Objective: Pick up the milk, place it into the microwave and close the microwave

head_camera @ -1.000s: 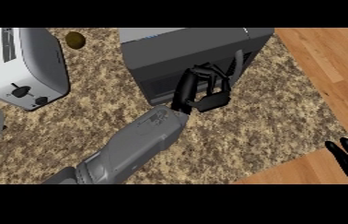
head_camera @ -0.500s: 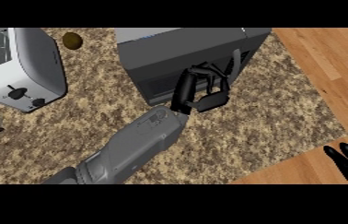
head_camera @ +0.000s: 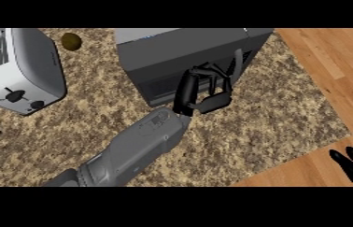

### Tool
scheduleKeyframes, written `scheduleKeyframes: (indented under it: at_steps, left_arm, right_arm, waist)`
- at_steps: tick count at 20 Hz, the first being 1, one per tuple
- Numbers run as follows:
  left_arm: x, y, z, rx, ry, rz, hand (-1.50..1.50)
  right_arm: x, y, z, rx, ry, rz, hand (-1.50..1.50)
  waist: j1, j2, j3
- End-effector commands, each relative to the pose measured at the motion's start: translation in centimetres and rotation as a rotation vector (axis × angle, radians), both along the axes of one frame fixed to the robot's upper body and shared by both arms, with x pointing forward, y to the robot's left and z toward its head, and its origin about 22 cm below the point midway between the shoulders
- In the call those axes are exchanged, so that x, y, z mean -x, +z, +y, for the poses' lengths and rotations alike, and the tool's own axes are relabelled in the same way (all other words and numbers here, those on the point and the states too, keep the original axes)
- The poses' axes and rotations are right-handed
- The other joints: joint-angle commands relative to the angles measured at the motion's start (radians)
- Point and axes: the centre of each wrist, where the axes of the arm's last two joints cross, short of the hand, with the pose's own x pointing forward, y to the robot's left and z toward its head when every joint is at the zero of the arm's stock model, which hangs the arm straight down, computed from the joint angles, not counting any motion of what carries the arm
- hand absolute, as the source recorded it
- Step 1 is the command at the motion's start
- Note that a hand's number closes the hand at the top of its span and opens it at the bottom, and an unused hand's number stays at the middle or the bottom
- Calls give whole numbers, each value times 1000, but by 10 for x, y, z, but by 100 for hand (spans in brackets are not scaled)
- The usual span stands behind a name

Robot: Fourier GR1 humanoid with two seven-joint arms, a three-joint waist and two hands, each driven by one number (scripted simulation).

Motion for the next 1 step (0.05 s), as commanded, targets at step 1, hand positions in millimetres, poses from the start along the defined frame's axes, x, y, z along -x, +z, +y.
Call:
scheduleKeyframes:
  at_steps: [1]
  left_arm:
    - [-21,2,11,-10,88,47,150]
  right_arm:
    - [1,-1,-1,0,10,15,-150]
  waist:
    - [-12,15,1]
